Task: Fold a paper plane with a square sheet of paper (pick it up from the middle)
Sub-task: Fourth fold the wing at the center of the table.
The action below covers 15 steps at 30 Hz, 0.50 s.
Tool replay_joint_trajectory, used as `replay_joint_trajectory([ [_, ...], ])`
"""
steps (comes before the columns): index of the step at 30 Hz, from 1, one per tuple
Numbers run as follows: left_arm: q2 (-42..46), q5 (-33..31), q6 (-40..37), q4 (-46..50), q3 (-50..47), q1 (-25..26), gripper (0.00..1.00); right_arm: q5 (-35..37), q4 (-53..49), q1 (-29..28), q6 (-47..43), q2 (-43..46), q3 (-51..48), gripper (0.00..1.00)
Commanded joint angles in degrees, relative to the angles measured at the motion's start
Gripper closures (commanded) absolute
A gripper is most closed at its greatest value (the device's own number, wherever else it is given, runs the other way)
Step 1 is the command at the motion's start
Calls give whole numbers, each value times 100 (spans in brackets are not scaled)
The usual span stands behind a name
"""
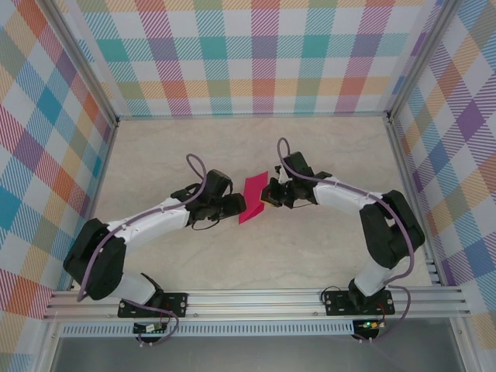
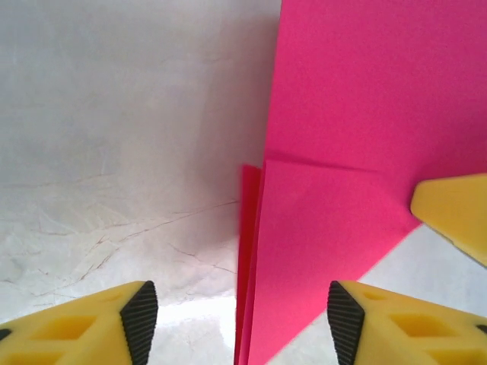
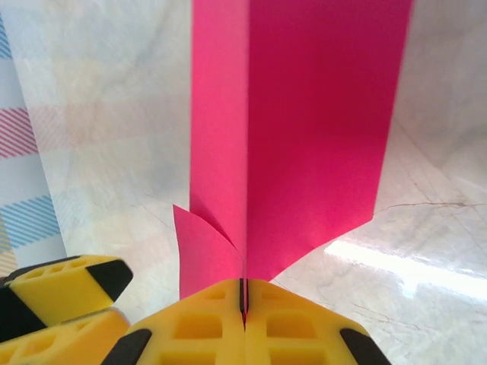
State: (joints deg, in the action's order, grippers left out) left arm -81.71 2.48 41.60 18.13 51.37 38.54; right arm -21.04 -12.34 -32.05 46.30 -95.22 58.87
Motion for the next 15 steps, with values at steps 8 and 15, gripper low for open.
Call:
replay_joint_trajectory([
  [8,1204,-355,-682,-114,-493,21,24,1363,-983,-466,493,412,467,99],
  [15,1287,-140,-1084,-621,-805,29,25,1976,-1324,-772,682,295,900,98],
])
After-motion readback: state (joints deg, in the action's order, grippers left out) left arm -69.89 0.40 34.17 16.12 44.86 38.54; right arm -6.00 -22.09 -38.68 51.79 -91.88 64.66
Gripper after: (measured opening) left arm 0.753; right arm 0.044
